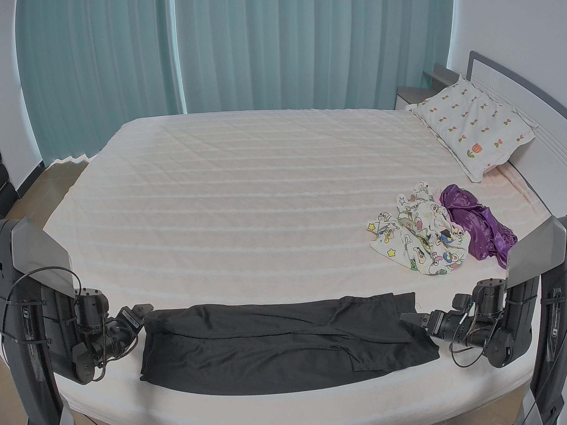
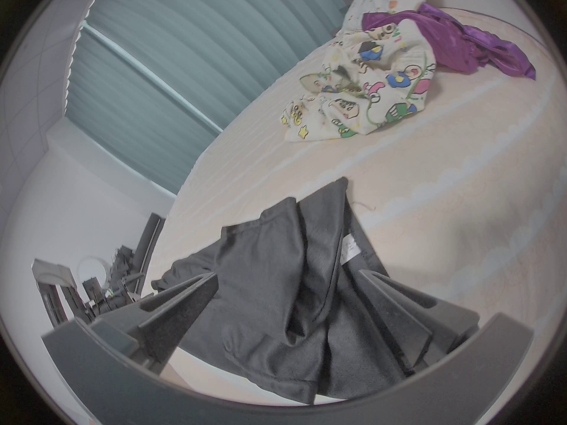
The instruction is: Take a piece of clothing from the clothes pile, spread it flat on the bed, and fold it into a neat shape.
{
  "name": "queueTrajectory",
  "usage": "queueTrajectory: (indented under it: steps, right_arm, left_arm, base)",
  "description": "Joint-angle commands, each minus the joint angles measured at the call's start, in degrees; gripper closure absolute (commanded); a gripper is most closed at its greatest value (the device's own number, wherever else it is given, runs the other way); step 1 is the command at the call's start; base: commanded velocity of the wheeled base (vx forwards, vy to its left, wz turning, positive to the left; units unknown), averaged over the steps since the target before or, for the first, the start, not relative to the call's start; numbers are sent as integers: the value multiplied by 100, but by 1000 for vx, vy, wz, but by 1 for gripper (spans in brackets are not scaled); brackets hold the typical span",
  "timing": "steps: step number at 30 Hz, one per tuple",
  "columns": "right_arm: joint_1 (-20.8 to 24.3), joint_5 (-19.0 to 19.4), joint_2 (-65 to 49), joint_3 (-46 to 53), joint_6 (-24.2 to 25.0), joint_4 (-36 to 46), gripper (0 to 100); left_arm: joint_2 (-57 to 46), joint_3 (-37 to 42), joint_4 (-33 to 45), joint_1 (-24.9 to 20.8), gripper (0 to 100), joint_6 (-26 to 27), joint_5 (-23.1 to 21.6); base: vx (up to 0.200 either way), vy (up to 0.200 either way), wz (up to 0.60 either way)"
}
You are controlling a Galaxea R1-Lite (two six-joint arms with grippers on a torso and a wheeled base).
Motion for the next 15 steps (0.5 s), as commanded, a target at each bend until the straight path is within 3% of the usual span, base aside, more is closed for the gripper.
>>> queueTrajectory:
  steps: [1, 12, 13, 15]
  right_arm:
    - [-25, 12, -110, -99, 165, -78, 0]
    - [-25, 12, -75, -99, 174, -78, 0]
    - [-25, 12, -57, -99, 174, -78, 0]
    - [-25, 12, -57, -99, 174, -78, 0]
  left_arm:
    - [-192, -166, -105, -25, 0, 9, 72]
    - [63, -237, -105, -157, 0, 519, 80]
    - [195, -263, -105, -192, 100, 598, 80]
    - [300, -263, -105, -227, 100, 818, 72]
  base:
    - [0, 0, 0]
    - [0, 0, 0]
    - [0, 0, 0]
    - [0, 0, 0]
